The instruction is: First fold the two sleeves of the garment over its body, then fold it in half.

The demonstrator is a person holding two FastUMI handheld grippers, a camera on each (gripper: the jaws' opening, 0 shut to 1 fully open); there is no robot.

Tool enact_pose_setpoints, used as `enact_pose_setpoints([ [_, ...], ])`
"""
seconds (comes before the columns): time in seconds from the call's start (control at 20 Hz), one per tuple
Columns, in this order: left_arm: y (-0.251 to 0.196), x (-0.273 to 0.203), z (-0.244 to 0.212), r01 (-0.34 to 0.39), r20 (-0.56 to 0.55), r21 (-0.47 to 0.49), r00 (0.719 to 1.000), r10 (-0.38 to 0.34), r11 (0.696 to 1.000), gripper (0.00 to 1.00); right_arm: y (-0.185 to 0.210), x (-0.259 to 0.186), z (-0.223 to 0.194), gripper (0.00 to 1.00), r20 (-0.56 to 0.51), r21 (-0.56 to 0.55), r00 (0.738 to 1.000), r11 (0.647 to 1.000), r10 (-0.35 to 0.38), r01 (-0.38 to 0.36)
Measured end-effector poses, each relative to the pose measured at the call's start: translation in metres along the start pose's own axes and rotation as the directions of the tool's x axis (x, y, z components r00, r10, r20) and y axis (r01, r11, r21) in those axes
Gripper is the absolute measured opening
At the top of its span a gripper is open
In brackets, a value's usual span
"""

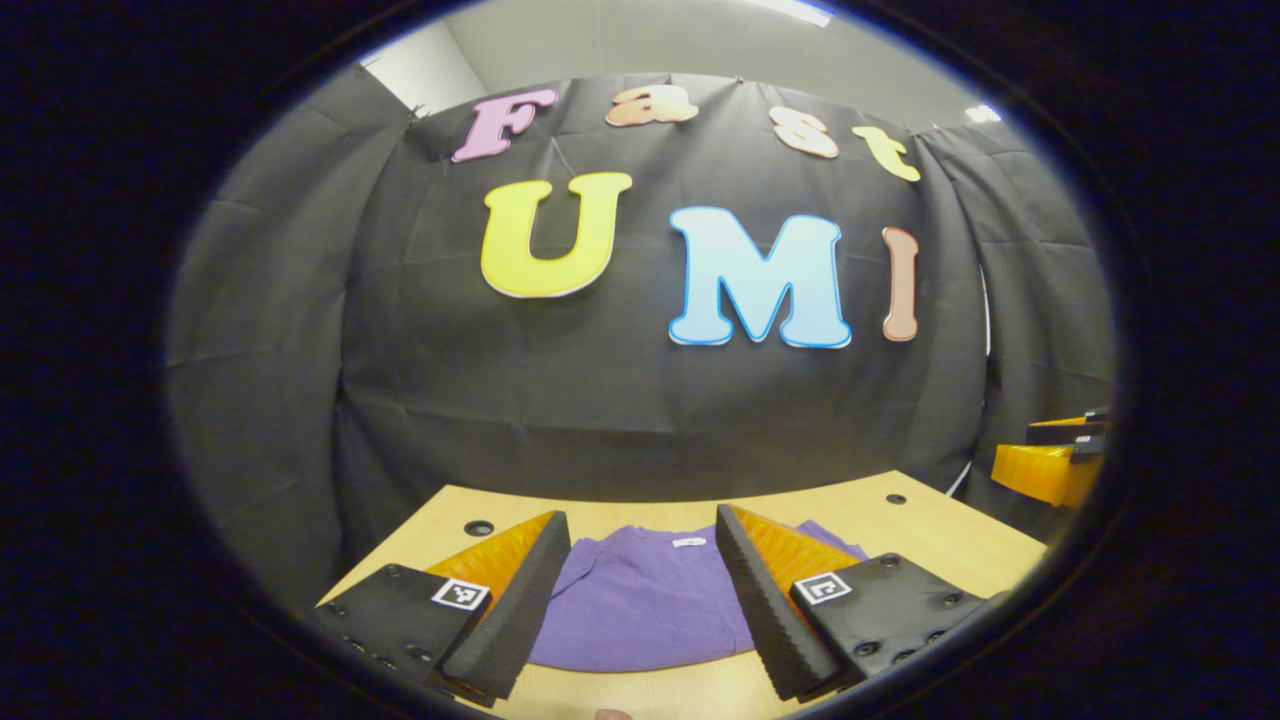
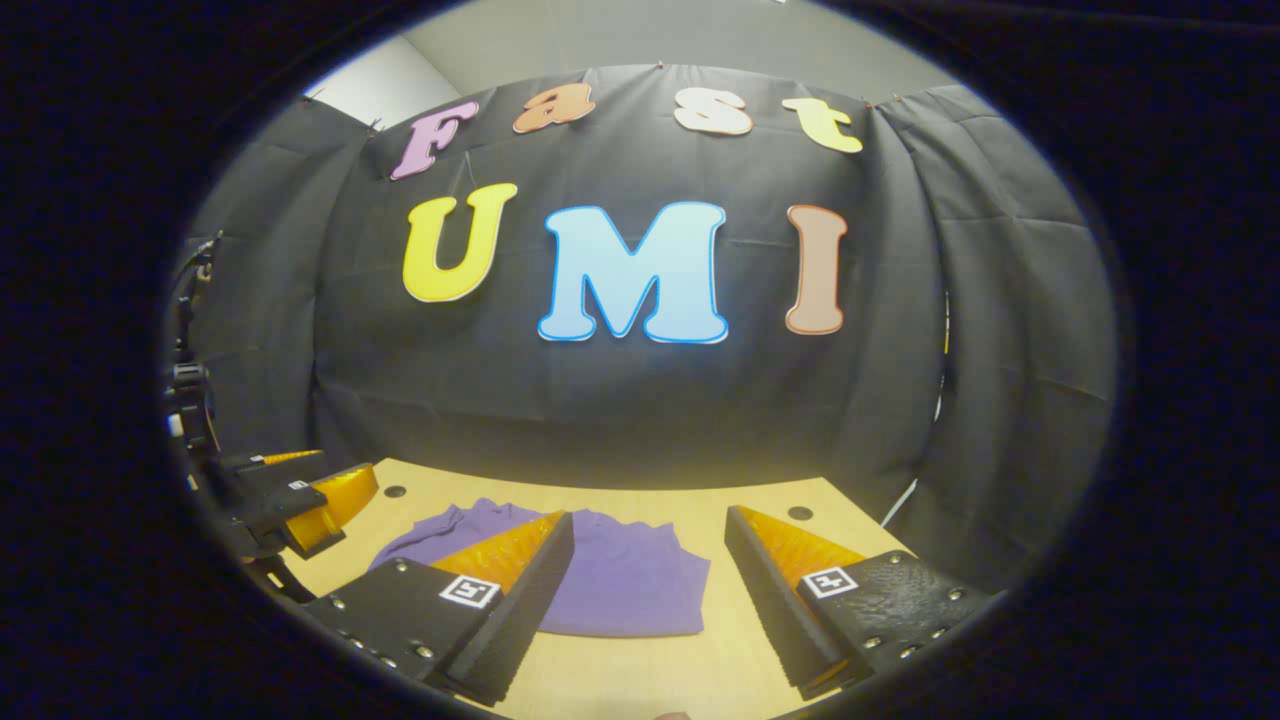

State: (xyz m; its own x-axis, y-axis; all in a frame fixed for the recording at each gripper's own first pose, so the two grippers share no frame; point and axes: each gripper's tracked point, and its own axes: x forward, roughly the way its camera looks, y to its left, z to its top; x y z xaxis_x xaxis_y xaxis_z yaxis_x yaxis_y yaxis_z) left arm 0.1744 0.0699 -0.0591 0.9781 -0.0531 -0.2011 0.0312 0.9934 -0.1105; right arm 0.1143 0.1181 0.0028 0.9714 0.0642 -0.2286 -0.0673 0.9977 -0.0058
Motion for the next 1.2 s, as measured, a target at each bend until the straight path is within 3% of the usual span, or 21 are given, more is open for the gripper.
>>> enact_pose_setpoints([
  [0.35,-0.034,-0.055,0.009,-0.008,0.017,0.007,1.0,0.008,1.0,0.94,-0.015,-0.042,-0.001,0.94,0.027,-0.029,1.0,1.0,-0.008,0.009],
  [0.6,-0.033,-0.083,0.012,-0.028,0.033,0.028,0.999,0.027,0.999,0.94,-0.001,-0.054,-0.003,0.94,0.057,-0.004,0.997,0.999,0.048,-0.048],
  [1.2,-0.014,-0.101,0.02,-0.065,0.068,-0.021,0.996,0.066,0.998,0.96,0.011,-0.053,0.001,0.94,0.074,-0.054,0.994,0.996,0.076,-0.072],
])
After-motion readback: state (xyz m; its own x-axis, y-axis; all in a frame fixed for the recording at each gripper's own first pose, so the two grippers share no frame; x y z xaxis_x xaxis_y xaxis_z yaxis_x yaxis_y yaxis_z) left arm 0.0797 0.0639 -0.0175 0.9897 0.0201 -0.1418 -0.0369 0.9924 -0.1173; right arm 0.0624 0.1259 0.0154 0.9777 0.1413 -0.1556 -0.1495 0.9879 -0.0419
